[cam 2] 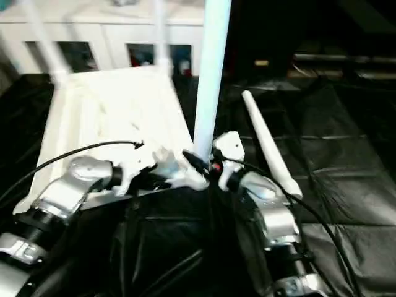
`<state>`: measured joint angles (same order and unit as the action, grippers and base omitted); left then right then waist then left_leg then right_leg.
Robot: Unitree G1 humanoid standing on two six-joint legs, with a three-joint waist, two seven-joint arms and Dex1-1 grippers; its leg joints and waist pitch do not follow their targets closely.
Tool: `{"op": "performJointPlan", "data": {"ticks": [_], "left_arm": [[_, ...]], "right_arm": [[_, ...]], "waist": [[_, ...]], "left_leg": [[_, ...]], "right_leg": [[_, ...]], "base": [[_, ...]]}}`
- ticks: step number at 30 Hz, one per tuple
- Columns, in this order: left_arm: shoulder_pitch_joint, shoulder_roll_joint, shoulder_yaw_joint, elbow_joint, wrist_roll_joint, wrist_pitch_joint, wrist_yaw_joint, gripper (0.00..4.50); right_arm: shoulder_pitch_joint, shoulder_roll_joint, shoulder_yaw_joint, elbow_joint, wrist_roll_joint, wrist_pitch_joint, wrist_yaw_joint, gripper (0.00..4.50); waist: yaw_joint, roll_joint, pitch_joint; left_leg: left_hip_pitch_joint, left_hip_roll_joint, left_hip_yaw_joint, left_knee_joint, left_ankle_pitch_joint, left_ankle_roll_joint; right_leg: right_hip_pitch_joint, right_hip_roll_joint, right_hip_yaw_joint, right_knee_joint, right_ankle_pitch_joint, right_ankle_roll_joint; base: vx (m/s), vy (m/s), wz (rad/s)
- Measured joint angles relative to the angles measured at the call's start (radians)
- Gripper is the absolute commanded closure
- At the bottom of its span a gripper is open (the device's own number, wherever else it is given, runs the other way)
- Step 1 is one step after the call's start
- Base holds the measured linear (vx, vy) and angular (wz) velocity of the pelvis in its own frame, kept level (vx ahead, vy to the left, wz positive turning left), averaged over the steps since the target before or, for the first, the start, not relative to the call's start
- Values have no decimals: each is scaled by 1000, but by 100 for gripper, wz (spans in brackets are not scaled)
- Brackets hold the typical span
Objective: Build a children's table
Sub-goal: Pick table leg
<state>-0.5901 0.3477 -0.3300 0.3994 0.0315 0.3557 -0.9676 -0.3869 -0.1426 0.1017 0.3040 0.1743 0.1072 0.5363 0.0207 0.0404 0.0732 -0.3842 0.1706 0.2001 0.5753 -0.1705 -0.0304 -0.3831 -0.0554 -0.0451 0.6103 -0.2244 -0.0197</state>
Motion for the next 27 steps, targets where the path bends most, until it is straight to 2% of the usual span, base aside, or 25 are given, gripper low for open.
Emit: {"op": "performJointPlan", "data": {"ticks": [4,9,24,26,27], "left_arm": [[1,-72,12,-60,32,132,126,450],[8,-108,8,-120,45,227,209,450],[19,-96,2,-170,56,278,220,450],[22,-92,2,-175,54,278,218,450],[26,-87,0,-182,52,275,216,450]], "right_arm": [[-61,49,-18,68,-34,12,-158,261],[-95,78,-22,84,-68,34,-238,261],[-110,82,-16,93,-81,40,-216,261],[-110,81,-22,93,-69,41,-202,205],[-111,81,-27,93,-58,43,-189,205]], "waist": [[-17,3,2],[-19,5,3],[-30,5,4],[-30,5,4],[-30,5,4]], "left_leg": [[0,0,0,-1,0,0],[1,0,0,-5,0,0],[1,0,0,-6,0,-1],[1,0,0,-6,0,0],[0,1,0,-6,0,0]], "right_leg": [[-1,0,0,0,0,0],[-2,0,-1,-1,0,0],[-2,0,-2,-1,0,0],[-3,0,-2,-1,0,0],[-3,0,-2,-1,0,0]], "base": [[0,0,0],[0,0,0],[0,0,0],[0,0,0],[0,0,0]]}}
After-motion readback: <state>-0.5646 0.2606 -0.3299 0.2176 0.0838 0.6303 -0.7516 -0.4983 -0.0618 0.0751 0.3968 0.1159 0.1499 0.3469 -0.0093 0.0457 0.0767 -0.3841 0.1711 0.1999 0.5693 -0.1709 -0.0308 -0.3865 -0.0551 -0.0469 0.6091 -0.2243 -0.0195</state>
